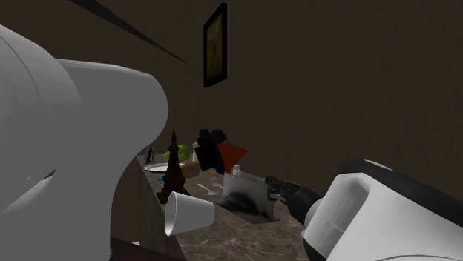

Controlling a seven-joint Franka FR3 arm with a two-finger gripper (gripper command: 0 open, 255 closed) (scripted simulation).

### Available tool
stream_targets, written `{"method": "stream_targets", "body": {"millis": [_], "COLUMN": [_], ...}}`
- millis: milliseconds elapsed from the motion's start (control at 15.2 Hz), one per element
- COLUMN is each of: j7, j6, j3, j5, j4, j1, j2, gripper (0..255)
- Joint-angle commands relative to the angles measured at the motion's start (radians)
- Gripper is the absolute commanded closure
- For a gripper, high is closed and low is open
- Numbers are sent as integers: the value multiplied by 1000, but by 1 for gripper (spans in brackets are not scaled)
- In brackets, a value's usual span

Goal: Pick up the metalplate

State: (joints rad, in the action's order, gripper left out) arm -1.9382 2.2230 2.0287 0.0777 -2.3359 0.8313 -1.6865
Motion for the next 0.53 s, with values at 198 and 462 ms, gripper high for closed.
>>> {"method": "stream_targets", "body": {"millis": [198, 462], "j7": [34, 49], "j6": [14, 22], "j3": [-46, -67], "j5": [20, 29], "j4": [-43, -60], "j1": [-24, -32], "j2": [21, 29], "gripper": [255, 255]}}
